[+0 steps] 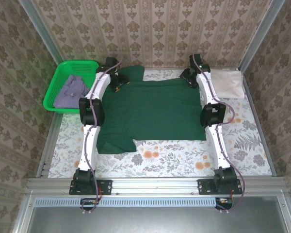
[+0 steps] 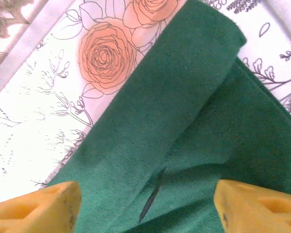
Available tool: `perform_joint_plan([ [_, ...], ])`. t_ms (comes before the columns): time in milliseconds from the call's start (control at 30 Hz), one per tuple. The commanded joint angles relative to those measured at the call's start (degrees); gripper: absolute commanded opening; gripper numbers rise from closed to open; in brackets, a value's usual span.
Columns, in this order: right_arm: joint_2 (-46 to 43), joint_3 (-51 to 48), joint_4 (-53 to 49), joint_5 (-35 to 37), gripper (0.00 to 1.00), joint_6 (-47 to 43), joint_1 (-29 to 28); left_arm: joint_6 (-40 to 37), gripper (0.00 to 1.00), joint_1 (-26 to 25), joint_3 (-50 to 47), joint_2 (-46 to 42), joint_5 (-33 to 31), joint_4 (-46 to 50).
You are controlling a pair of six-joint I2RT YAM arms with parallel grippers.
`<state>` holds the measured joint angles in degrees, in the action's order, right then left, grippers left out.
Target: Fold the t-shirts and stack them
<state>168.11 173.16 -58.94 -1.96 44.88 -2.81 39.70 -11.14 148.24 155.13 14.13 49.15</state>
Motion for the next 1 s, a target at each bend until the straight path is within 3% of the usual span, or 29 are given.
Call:
perform_joint_plan([
  [0, 0.32, -0.15, 0.52, -1.82, 0.79, -0.21, 2.25, 3.51, 0.82, 1.09, 1.99, 3.22, 2.26, -4.76],
  [133, -4.99, -0.15, -0.12, -0.97, 0.82, -3.94, 3.28, 1.92, 0.98, 0.25, 1.4, -1.75, 2.47, -6.25],
  [367, -13.41, 1.42, -8.71, 5.76, 0.86, -12.62, 5.07, -0.84, 1.0, -2.1, -11.57, -15.65, -1.14, -5.5],
  [533, -15.25, 8.62, -20.21, 6.43, 0.84, -13.98, 7.08, -3.16, 1.0, -4.13, -30.9, -30.54, -5.91, -4.21],
  [700, -20.18, 9.28, -32.08, 8.97, 0.83, -17.66, 8.37, -7.05, 1.0, -3.29, -57.13, -48.69, -4.17, -8.19],
  [833, -24.76, 9.28, -42.26, 7.64, 0.82, -19.03, 9.03, -12.45, 0.97, -1.25, -70.43, -58.93, -1.12, -4.47],
  [967, -36.17, -2.45, -44.1, 10.17, 0.83, -19.72, 8.79, -15.32, 0.92, 0.56, -77.65, -65.31, -2.9, 1.32],
])
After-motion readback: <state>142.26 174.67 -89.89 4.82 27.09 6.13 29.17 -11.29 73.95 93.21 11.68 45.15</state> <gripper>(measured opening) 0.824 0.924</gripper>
